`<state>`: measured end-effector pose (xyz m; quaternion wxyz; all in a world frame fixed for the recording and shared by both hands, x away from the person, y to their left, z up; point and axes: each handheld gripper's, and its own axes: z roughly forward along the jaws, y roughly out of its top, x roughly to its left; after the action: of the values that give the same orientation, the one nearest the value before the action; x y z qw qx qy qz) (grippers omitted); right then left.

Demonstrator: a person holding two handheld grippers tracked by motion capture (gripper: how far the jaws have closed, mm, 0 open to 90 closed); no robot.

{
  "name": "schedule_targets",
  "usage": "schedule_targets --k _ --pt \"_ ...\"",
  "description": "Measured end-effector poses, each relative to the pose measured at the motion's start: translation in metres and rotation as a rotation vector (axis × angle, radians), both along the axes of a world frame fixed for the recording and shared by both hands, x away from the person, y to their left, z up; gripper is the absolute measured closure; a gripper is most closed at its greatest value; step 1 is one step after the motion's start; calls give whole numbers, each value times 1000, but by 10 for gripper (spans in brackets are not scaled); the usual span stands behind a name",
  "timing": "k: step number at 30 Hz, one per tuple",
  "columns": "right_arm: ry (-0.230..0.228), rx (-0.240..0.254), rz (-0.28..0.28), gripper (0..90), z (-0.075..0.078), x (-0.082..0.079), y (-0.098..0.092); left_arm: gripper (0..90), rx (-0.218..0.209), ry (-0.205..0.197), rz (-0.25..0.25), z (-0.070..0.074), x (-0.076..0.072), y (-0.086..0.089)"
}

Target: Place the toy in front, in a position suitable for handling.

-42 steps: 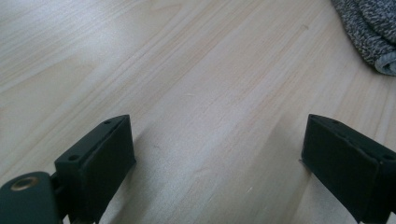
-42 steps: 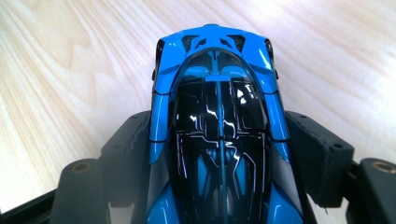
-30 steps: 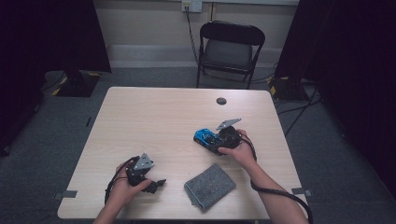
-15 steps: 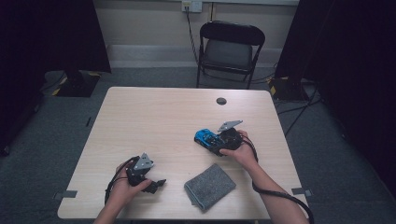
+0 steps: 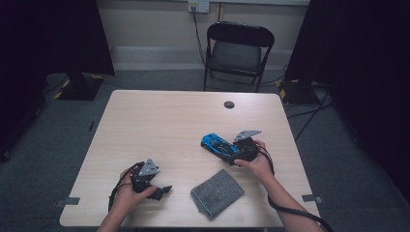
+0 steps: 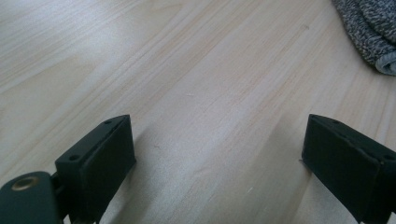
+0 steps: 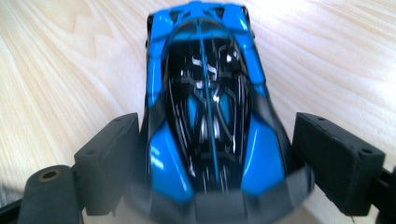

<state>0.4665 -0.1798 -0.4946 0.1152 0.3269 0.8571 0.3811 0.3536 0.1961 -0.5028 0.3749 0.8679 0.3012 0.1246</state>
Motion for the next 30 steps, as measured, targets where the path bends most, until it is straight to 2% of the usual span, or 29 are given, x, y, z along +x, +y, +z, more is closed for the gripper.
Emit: schedule_targets --k 5,9,12,23,25,26,27,28,29,30 --pt "3 -2 -15 155 -6 -7 -6 87 0 0 -1 0 0 0" --pt "-12 -1 -23 177 -6 -11 -10 87 0 0 0 0 0 0" --pt "-47 -17 -18 225 -8 -15 -7 87 -5 -1 8 0 -1 -1" --pt "-49 -14 -18 233 -8 -15 -7 83 3 -1 37 0 -3 -1" --pt "-49 -13 -18 232 -8 -15 -7 107 -11 -1 71 0 -4 -2" --pt "-48 -13 -17 232 -8 -15 -7 178 -27 0 75 1 -4 -2" --pt "-48 -13 -17 232 -8 -15 -7 191 -27 0 75 1 -4 -2" --pt "-48 -13 -18 232 -8 -15 -7 215 -52 24 79 4 -3 -3" --pt "-48 -13 -18 232 -8 -15 -7 233 -52 24 79 4 -3 -3" --pt "-49 -13 -18 232 -8 -15 -7 231 -76 30 72 7 -3 -8"
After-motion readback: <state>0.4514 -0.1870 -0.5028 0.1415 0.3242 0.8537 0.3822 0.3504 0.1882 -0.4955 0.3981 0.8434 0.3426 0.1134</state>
